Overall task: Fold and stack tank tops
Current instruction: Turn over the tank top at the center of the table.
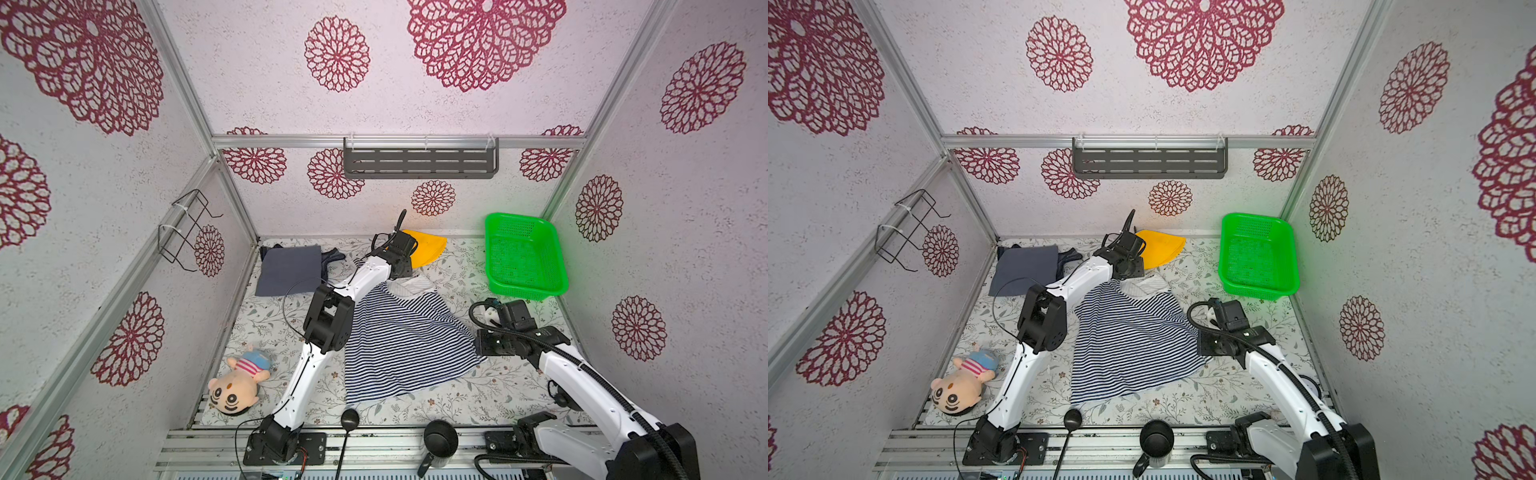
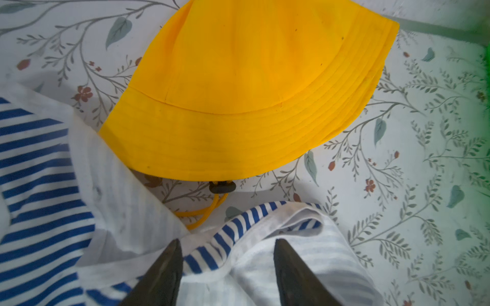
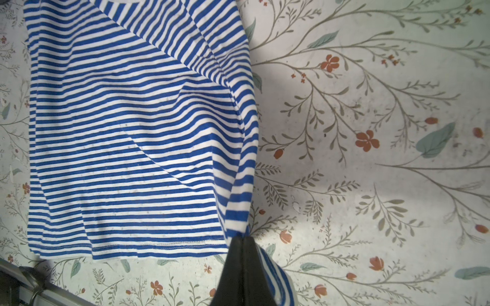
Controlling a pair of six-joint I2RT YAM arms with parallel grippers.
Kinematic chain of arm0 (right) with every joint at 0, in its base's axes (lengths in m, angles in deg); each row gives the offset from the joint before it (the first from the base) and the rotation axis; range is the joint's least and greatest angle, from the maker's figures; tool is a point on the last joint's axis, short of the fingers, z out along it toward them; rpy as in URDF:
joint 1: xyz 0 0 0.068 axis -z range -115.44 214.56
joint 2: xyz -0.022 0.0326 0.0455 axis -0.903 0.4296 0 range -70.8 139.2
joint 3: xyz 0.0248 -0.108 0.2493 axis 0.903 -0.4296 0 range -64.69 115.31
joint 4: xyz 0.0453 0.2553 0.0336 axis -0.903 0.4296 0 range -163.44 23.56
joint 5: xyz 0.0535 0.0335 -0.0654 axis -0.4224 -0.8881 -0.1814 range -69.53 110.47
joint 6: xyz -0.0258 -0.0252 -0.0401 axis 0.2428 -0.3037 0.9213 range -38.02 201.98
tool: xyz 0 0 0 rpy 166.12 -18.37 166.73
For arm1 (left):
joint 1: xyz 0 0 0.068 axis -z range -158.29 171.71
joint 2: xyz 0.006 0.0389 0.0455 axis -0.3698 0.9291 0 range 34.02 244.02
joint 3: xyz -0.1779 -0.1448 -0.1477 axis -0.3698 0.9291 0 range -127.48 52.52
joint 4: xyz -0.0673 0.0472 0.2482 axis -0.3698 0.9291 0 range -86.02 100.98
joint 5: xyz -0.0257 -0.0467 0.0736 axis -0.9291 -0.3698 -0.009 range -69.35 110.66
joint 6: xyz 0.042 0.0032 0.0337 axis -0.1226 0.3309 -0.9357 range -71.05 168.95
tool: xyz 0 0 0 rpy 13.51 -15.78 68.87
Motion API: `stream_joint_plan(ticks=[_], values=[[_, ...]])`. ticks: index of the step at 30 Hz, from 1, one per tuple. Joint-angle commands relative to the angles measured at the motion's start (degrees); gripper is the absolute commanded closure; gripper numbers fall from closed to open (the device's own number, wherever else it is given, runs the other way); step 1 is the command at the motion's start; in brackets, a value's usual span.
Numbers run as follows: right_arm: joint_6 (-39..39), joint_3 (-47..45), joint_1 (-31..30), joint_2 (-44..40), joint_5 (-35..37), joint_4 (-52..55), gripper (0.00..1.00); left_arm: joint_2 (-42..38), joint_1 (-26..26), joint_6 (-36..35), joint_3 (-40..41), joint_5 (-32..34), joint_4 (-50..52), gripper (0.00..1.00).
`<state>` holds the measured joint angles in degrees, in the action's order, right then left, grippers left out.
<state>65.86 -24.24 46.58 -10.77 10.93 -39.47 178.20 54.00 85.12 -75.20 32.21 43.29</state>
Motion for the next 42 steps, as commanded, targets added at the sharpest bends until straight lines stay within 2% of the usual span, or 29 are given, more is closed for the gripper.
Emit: stream_joint_plan(ticks=[1,4,6,14,18,27,29,32,33,36,42], values=[[0.1,-0.6,0.1,-1.6,0.1,0.0,1.00,2.2,-0.6,-1.0,-1.0,-0.3,1.8,0.42],[0.1,-0.6,0.1,-1.6,0.2,-0.1,1.00,2.9,-0.5,-1.3,-1.2,-0.3,2.5,0.30],[0.0,-0.7,0.1,-1.7,0.2,-0.2,1.00,2.8,-0.5,-1.3,-0.2,-0.3,2.2,0.30],[-0.1,-0.9,0.1,-2.0,0.3,-0.2,1.00,2.3,-0.7,-0.3,1.0,0.9,0.7,0.67],[-0.2,-1.3,0.1,-2.0,0.1,-0.6,1.00,1.8,-0.7,-0.5,0.7,1.2,0.7,0.78],[0.5,-0.6,0.1,-1.9,0.5,-0.4,1.00,-2.6,-0.9,-1.7,0.7,1.4,0.5,0.78],[0.9,0.0,0.1,-2.1,0.4,-0.6,1.00,-4.0,-1.2,-2.0,0.4,0.9,0.1,0.89],[2.4,1.5,0.1,-1.8,0.1,-0.6,1.00,-5.8,-1.4,-2.6,-0.8,0.6,0.3,1.00],[2.7,2.0,0.1,-1.7,-0.4,-0.9,1.00,-6.6,-1.6,-2.9,-1.1,0.7,0.4,1.00],[5.3,6.2,0.0,-0.3,-1.1,-1.2,1.00,-9.1,-2.1,-4.3,-3.4,1.7,1.2,1.00],[16.1,23.3,0.1,4.6,3.7,3.1,1.00,-17.0,-4.6,-7.7,-8.0,4.4,5.0,1.00]])
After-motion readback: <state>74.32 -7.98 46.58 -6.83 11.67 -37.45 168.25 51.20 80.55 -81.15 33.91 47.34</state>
